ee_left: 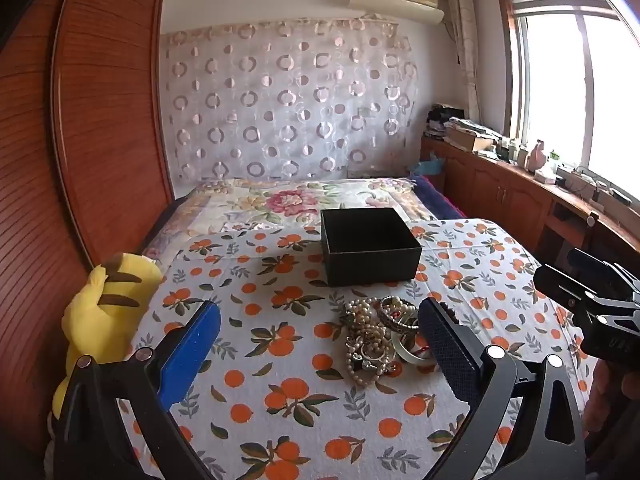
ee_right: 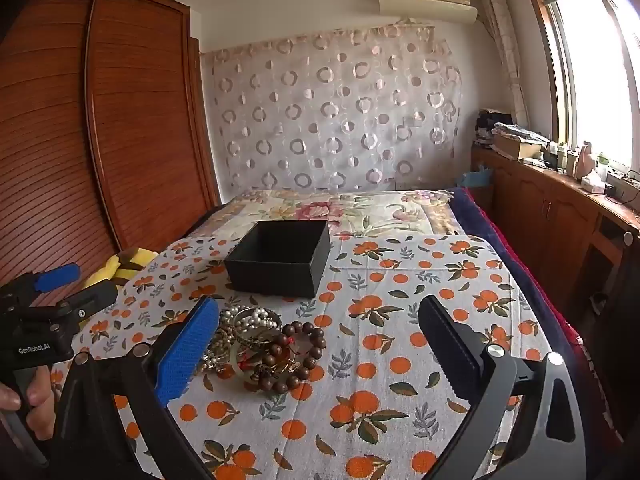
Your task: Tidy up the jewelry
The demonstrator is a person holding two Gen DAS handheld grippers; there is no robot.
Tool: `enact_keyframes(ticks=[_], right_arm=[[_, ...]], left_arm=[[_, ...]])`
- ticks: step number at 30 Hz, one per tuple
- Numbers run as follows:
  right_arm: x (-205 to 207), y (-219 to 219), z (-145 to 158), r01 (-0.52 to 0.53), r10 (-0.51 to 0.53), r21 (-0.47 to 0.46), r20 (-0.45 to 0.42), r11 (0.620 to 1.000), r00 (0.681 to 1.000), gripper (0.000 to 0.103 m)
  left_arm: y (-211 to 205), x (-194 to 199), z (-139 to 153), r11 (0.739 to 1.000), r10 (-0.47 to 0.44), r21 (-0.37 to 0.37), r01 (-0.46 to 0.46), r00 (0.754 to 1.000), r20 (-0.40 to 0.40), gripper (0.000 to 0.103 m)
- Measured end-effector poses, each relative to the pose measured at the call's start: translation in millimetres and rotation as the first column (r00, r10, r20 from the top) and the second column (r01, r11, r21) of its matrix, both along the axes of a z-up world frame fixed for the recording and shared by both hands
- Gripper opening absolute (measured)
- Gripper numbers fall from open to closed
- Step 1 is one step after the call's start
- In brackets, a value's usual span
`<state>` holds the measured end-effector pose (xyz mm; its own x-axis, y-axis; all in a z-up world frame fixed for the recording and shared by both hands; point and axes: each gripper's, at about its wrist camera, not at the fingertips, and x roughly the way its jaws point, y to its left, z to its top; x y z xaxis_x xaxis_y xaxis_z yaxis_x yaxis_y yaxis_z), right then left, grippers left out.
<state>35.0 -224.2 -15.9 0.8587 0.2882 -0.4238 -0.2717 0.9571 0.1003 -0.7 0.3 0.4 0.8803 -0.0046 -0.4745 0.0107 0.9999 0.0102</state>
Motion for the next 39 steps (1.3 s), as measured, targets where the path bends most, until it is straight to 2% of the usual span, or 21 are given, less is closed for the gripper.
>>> enact_keyframes(ticks=[20, 29, 39], right_arm=[[-1.7, -0.2, -0.4, -0.005, 0.005, 0.005, 0.000, 1.000, 1.000, 0.101], [-2.0, -0.4, -0.2, -0.004, 0.004, 0.007, -0.001, 1.000, 1.000, 0.101], [-0.2, 1.1, -0.1, -0.006, 0.006, 0.008, -0.015, 1.000, 1.000, 0.101]], left_arm=[[0.5, 1.6, -0.6, 1.000, 0.003, -0.001, -0.003, 1.000, -0.004, 0.096], [-5.4, -3.4, 11.8, 1.000, -0.001, 0.003, 0.001, 1.000, -0.002, 0.096], [-5.4, -6.3, 13.2, 1.000, -0.002, 0.001, 0.002, 1.000, 0.002, 0.096]])
